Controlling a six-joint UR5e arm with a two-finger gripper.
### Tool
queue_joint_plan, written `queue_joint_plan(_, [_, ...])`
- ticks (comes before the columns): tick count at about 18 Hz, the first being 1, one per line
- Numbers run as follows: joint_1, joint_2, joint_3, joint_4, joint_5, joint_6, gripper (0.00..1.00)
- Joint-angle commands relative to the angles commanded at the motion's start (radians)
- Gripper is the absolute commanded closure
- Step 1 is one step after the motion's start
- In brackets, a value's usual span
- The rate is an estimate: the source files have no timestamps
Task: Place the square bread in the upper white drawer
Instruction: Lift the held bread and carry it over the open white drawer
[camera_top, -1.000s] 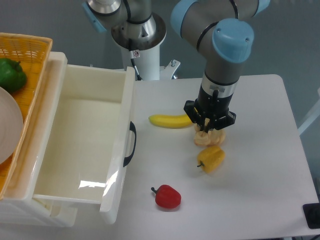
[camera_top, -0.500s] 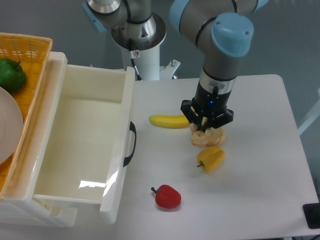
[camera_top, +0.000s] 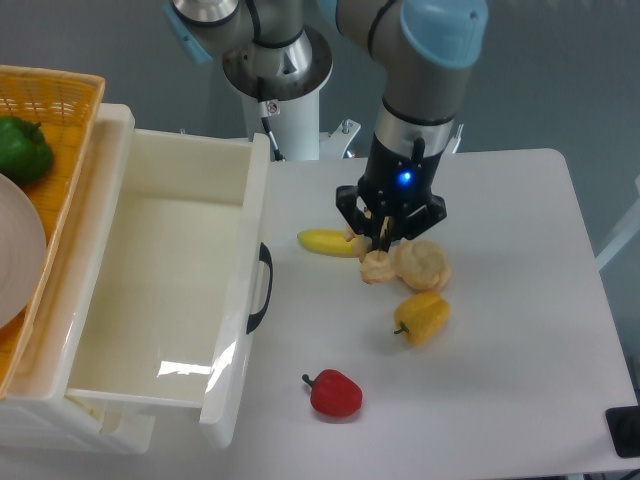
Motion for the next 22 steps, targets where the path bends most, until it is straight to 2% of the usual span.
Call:
queue_joint_plan(5, [-0.003, 0.009, 0.021, 0.005, -0.071, -0.152, 0.81])
queue_joint_plan(9, [-0.057, 0.075, 0.018, 0.005, -0.078, -0.221, 0.81])
queue_joint_plan(12, [-0.089, 0.1, 0.014, 0.005, -0.08, -0.244, 0.78])
queue_joint_plan(17, [-0.15, 0.098, 0.011, 0.005, -0.08, -0.27, 0.77])
queue_joint_plan(22, [-0.213, 0.089, -0.008, 0.005, -0.078, -0.283, 0.66])
